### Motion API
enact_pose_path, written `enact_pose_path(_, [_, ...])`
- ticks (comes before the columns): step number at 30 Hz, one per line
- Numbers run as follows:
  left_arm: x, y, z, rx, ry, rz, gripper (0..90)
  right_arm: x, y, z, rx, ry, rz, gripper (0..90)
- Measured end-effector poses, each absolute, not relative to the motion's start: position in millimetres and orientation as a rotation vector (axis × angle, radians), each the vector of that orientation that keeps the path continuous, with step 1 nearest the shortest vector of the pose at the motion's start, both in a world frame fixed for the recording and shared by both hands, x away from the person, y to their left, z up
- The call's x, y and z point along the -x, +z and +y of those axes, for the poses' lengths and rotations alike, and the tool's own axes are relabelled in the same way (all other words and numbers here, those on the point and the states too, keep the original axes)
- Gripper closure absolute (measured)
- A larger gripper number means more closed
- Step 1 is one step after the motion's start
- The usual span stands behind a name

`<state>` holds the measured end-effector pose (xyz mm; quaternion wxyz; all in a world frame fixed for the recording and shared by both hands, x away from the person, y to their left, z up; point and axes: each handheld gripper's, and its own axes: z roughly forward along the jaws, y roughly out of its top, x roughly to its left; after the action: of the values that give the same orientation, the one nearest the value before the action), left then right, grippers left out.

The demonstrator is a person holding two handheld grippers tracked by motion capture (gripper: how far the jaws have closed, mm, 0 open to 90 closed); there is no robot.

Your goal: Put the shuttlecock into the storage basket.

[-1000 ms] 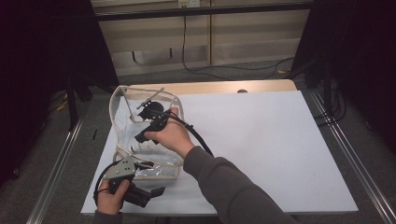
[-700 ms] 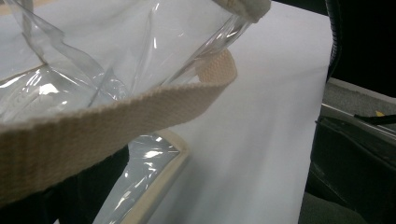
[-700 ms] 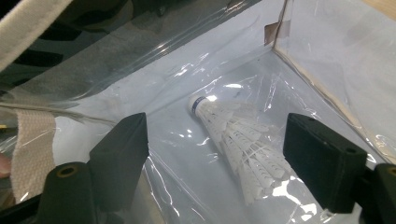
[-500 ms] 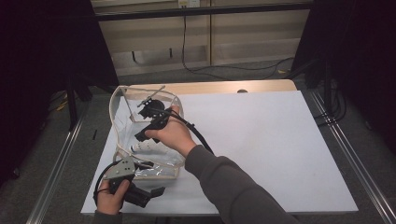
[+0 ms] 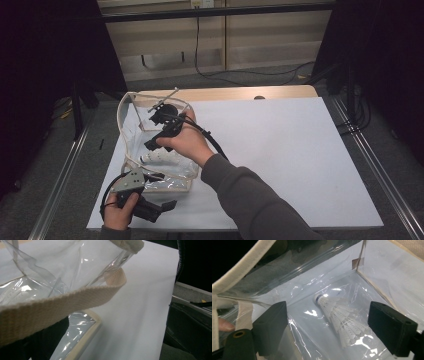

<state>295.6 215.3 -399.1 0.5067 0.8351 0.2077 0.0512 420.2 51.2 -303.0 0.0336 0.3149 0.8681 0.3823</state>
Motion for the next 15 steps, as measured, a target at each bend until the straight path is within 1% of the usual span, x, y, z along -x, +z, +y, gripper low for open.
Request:
enact_pose_path(8, [-296, -399, 215, -2.018, 0.123, 0.5, 4.3, -417, -296, 45, -0.965, 1.181, 2.664, 13.5])
enact_pose_path(15, [-297, -399, 215, -2.023, 0.123, 0.499, 4.3, -413, -295, 40, -0.935, 1.205, 2.681, 8.0])
